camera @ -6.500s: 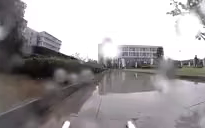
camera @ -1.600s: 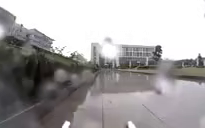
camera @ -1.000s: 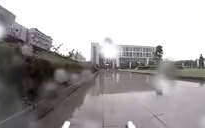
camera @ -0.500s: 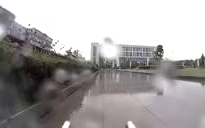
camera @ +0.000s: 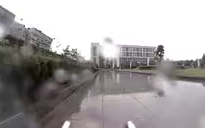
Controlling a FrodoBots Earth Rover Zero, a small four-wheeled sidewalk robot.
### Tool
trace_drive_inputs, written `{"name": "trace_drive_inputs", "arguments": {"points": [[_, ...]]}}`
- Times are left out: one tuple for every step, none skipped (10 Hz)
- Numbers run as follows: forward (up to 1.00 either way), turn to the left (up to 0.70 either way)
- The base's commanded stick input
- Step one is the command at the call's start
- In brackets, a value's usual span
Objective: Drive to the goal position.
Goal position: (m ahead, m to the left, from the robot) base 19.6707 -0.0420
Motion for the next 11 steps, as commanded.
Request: {"name": "trace_drive_inputs", "arguments": {"points": [[0.70, 0.00], [0.70, 0.00], [0.70, 0.00], [0.70, 0.00], [0.70, 0.00], [0.70, 0.00], [0.70, 0.00], [0.70, 0.00], [0.70, 0.00], [0.70, 0.00], [0.70, 0.00]]}}
